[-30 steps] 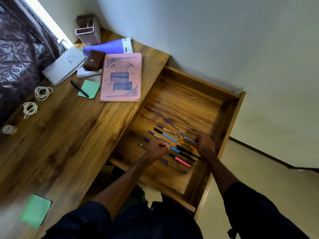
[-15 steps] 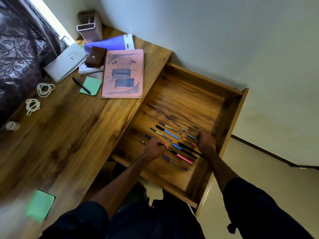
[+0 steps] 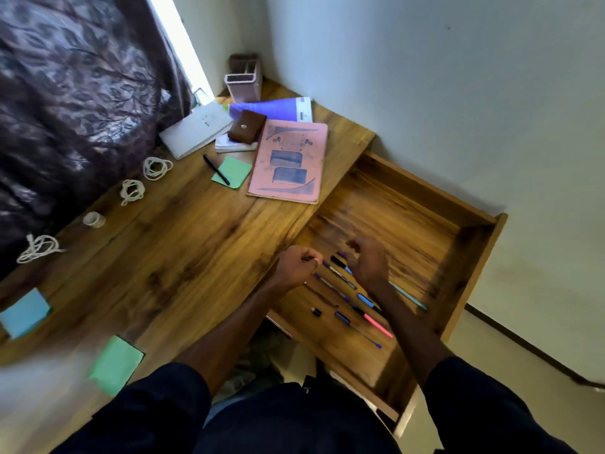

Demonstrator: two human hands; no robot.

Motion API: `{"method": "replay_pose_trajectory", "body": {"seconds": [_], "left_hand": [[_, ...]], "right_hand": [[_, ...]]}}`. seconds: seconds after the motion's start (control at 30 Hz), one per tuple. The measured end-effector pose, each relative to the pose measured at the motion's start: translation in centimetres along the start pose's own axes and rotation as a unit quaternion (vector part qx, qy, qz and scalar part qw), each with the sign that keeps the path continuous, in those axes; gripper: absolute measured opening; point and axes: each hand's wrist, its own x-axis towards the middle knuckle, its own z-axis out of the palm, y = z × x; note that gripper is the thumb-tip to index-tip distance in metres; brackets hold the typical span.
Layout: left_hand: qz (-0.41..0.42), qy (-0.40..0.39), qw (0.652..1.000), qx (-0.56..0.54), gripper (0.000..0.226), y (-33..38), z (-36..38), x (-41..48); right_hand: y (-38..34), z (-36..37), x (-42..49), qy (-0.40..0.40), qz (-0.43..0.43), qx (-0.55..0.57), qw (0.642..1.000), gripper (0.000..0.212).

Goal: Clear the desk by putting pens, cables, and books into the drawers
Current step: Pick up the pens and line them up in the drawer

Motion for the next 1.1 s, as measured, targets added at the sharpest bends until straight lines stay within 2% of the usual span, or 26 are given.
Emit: {"method": "replay_pose_trajectory", "body": {"seconds": [0.2,0.37,0.5,0.67,0.77,0.9,1.1], "left_hand": [[-0.016,0.091,0.996,0.015,0.013,-3.0,-8.4,0.0],[-0.078,0.147,0.986,0.015,0.022,-8.1,-15.2,-1.5],[-0.111,0.153,0.982,0.025,0.022,-13.0,-18.9,-3.2],[-0.108,0.102,0.984,0.096,0.033,-18.0,-22.0,-5.1],[-0.097,0.097,0.984,0.114,0.039,-19.8,-23.0,-5.4],[-0.083,0.088,0.983,0.136,0.054,-20.4,-23.7,-4.7],[-0.067,0.105,0.978,0.165,0.052,-20.7,-25.1,-1.7]], "right_hand": [[-10.4,3.0,1.3,-0.023,-0.102,0.009,0.994,0.016],[-17.2,7.7,1.7,-0.124,-0.131,-0.019,0.983,0.029],[-21.0,12.1,1.2,-0.195,-0.130,-0.054,0.971,0.036],[-23.1,16.9,1.1,-0.265,-0.122,-0.123,0.949,0.034],[-23.5,18.4,1.1,-0.263,-0.120,-0.138,0.947,0.029],[-24.1,19.7,2.4,-0.252,-0.130,-0.139,0.949,0.035],[-26.5,20.7,7.0,-0.238,-0.138,-0.107,0.955,0.019]]}}
